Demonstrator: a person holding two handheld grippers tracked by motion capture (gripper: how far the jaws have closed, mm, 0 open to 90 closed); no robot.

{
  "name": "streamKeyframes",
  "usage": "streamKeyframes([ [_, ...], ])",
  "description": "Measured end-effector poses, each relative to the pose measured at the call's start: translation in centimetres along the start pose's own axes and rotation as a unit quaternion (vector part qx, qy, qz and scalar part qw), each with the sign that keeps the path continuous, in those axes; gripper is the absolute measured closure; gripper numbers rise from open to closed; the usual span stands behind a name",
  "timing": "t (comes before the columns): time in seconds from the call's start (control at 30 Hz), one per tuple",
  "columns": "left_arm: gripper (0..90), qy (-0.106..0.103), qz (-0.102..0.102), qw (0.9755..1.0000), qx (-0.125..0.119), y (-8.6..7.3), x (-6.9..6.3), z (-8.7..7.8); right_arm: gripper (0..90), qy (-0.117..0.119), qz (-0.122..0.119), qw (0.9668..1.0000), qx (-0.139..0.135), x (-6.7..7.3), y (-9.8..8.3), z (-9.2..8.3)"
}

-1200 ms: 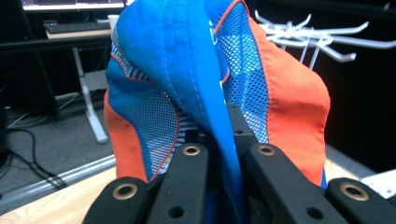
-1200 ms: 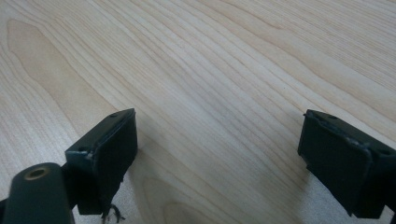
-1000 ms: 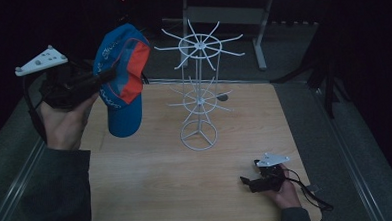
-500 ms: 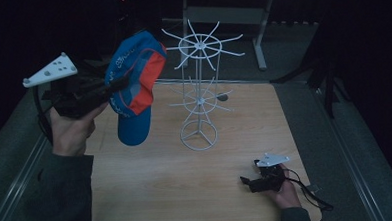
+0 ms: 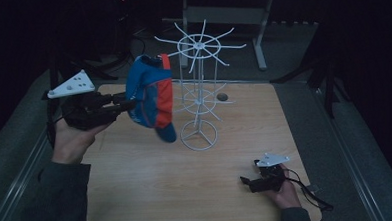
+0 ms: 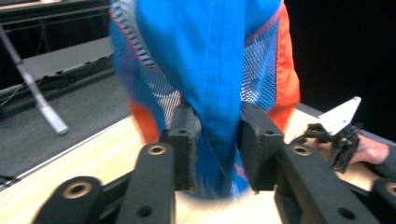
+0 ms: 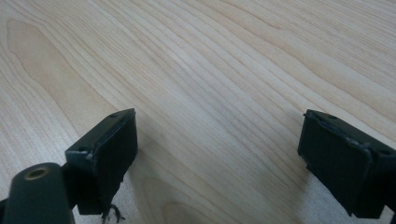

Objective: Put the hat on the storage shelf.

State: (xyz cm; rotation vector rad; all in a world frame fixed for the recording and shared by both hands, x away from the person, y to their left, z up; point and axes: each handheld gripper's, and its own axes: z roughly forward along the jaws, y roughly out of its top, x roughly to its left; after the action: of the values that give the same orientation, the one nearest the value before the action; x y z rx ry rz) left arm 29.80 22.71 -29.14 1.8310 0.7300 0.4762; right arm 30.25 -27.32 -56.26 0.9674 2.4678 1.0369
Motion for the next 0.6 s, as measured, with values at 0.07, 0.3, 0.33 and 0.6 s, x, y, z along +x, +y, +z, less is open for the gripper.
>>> streamKeyframes([
  [0.07,62.5,0.003,-0.004,1.0000,-0.001,0.05,-0.02,0.10,11.7,0.000,0.001,1.0000,0.001,0.01,0.00,0.00],
  [0.3,51.6,0.025,-0.006,0.9997,0.000,0.02,-0.09,0.10,11.7,0.000,0.002,1.0000,0.000,0.03,0.00,0.00],
  [0.33,50.3,0.028,-0.006,0.9996,-0.001,0.02,-0.12,0.03,11.7,0.001,0.002,1.0000,0.000,0.03,0.00,0.00],
  [0.6,47.0,0.040,-0.009,0.9991,-0.002,-0.17,-0.22,-0.46,11.7,0.001,0.001,1.0000,0.001,0.01,0.00,-0.01],
])
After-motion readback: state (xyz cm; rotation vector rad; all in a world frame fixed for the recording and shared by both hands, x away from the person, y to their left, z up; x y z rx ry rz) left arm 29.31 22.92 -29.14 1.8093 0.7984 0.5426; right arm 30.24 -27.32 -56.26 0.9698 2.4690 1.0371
